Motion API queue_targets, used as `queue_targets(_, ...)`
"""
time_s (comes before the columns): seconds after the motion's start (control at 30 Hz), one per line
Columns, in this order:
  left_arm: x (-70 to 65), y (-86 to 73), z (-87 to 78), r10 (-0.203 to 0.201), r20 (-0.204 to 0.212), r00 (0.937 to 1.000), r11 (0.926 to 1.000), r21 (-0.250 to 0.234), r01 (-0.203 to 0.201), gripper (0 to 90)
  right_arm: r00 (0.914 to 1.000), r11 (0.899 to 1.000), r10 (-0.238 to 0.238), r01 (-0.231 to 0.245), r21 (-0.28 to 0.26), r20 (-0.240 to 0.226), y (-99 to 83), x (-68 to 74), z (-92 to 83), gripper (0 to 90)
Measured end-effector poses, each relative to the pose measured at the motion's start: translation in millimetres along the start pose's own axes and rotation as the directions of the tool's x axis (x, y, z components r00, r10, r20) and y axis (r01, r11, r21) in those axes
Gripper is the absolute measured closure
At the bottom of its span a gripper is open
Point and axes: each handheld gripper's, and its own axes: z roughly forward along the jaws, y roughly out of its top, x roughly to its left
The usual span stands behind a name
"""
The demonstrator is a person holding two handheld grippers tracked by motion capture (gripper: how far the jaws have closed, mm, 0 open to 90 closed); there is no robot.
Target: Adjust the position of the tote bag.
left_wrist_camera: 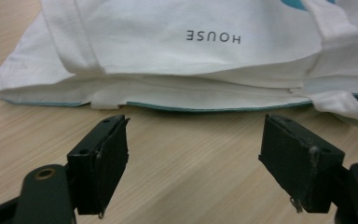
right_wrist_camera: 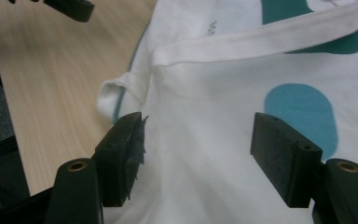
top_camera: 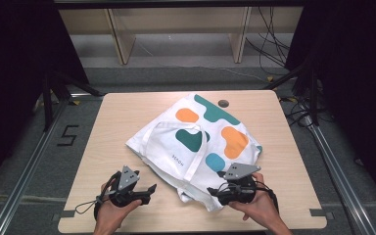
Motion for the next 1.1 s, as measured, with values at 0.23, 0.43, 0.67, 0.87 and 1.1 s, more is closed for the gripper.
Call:
queue_targets(0.23, 10.4, -2.4, 1.0, -0.025, -0.027, 0.9993, 0.9996, 0.011, 0.025, 21.9, 0.9998, 0.999, -0.02, 0.02, 0.043, -0.002, 1.5, 17.1, 16.8, 35.6)
queue_targets(0.43, 11.6, -2.2, 1.9, -0.011, -0.029, 0.9995, 0.9998, 0.017, 0.011, 21.6, 0.9967, 0.993, -0.079, 0.077, 0.092, 0.018, 2.2, 27.4, 38.9, 40.2)
queue_targets(0.67, 13.9, -3.0, 1.9, -0.046, -0.029, 0.9985, 0.9989, -0.002, 0.046, 20.9, 0.9822, 0.966, -0.188, 0.184, 0.182, 0.003, -6.0, 31.0, 40.3, 81.6)
queue_targets(0.87, 16.7, -3.8, 2.7, -0.096, -0.032, 0.9948, 0.9945, -0.043, 0.095, 20.8, 0.976, 0.955, -0.218, 0.211, 0.209, 0.01, -18.8, 21.3, 19.4, 87.5)
queue_targets(1.1, 20.7, -4.6, 1.5, -0.081, -0.06, 0.9949, 0.9965, -0.024, 0.08, 20.9, 0.9837, 0.973, -0.165, 0.15, 0.176, 0.072, -32.7, -3.3, -8.1, 87.5)
